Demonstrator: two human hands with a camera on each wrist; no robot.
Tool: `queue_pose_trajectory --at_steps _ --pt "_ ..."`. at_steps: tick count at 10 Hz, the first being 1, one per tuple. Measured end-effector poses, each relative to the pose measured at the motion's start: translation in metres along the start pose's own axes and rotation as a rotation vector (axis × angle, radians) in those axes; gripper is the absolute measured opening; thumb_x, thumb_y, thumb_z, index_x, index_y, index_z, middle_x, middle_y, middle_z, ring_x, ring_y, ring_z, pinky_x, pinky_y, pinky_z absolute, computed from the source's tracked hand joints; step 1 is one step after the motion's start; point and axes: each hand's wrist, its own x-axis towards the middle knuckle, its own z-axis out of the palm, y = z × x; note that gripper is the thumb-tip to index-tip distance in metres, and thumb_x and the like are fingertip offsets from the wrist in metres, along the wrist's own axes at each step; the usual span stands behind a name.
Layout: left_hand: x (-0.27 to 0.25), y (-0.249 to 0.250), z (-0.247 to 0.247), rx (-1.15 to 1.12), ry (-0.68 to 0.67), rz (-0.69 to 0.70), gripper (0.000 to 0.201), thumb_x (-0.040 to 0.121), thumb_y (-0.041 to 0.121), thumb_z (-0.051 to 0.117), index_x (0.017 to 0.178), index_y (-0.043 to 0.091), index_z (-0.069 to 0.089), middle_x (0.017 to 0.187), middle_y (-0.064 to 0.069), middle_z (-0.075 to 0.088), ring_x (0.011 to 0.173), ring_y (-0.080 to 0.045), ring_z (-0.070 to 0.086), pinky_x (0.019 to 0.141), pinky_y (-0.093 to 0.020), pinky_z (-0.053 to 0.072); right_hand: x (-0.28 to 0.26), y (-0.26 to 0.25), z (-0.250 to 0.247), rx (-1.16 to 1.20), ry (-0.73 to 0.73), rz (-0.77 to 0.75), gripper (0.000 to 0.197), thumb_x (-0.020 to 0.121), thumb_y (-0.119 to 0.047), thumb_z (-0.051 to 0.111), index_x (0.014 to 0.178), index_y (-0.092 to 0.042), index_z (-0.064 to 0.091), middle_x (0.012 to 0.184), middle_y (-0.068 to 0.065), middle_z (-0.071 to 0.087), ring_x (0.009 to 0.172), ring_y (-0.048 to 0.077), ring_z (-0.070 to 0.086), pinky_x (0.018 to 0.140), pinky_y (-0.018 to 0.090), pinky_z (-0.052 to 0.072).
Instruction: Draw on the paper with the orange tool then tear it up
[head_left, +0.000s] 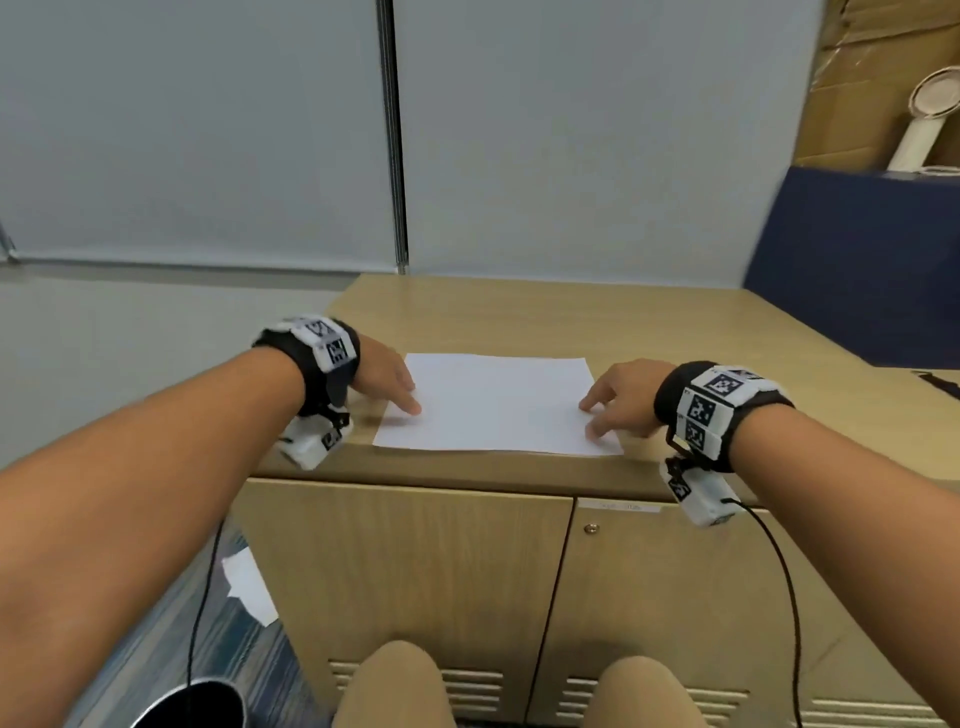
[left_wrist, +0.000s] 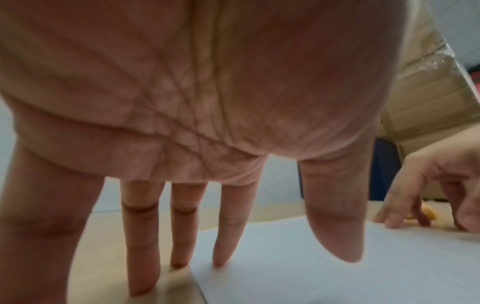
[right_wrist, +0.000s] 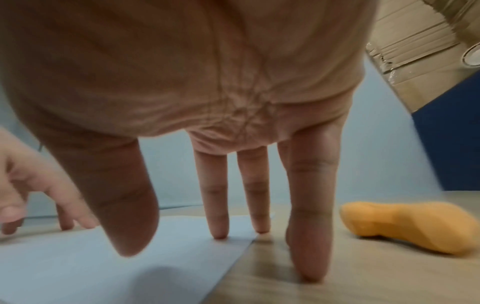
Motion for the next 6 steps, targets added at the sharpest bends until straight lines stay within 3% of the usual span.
queue_pose_trajectory --at_steps 1,2,3,4,5,6 --pt "0.007 -0.010 -0.012 -0.099 -0.094 0.015 0.062 0.090 0.050 0.069 0.145 0.030 0.048 0.151 0.003 0.044 0.134 -0.021 0.044 0.098 -0.041 0.053 0.006 -0.003 0.001 -0.171 0.001 -0.043 0.056 0.085 -0.055 0.067 0.138 -0.036 0.061 0.134 -0.007 0.063 0.113 0.019 0.059 0.083 0.029 0.043" --pt "0.025 -0.018 -0.026 0.001 -0.205 0.099 0.045 0.095 0.047 0.063 0.137 0.033 0.057 0.141 0.001 0.052 0.128 -0.020 0.051 0.100 -0.041 0.053 0.021 0.006 -0.002 -0.241 -0.024 -0.093 0.055 0.086 -0.051 0.064 0.139 -0.035 0.060 0.139 -0.006 0.060 0.121 0.020 0.058 0.087 0.029 0.044" --pt "0.045 -0.028 -0.033 0.169 -0.302 0.166 0.058 0.097 0.053 0.057 0.150 0.045 0.038 0.142 0.008 0.038 0.131 -0.018 0.043 0.113 -0.043 0.039 0.038 0.021 -0.006 -0.263 -0.067 -0.136 0.055 0.090 -0.051 0.057 0.141 -0.032 0.058 0.141 -0.006 0.058 0.124 0.019 0.055 0.100 0.031 0.046" --pt "0.057 -0.046 -0.024 0.285 -0.330 0.183 0.076 0.087 0.068 0.053 0.150 0.062 0.012 0.142 0.014 0.021 0.126 -0.014 0.035 0.116 -0.043 0.028 0.040 0.030 -0.007 -0.216 -0.131 -0.146 0.062 0.092 -0.055 0.049 0.149 -0.031 0.047 0.150 -0.005 0.048 0.133 0.017 0.049 0.108 0.030 0.041" --pt "0.057 -0.054 -0.026 0.062 -0.261 0.261 0.083 0.085 0.067 0.053 0.151 0.061 0.004 0.139 0.014 0.026 0.116 -0.010 0.040 0.111 -0.032 0.033 0.037 0.040 -0.031 -0.058 -0.118 -0.118 0.062 0.092 -0.056 0.053 0.150 -0.033 0.046 0.149 -0.010 0.050 0.132 0.013 0.051 0.104 0.026 0.041" --pt "0.024 -0.059 -0.018 -0.205 -0.165 0.305 0.062 0.091 0.071 0.046 0.141 0.063 0.012 0.131 0.017 0.037 0.105 0.001 0.049 0.099 -0.016 0.038 0.014 0.051 -0.104 0.053 -0.002 -0.106 0.051 0.093 -0.057 0.055 0.140 -0.036 0.056 0.131 -0.020 0.062 0.105 0.001 0.066 0.091 0.021 0.050"
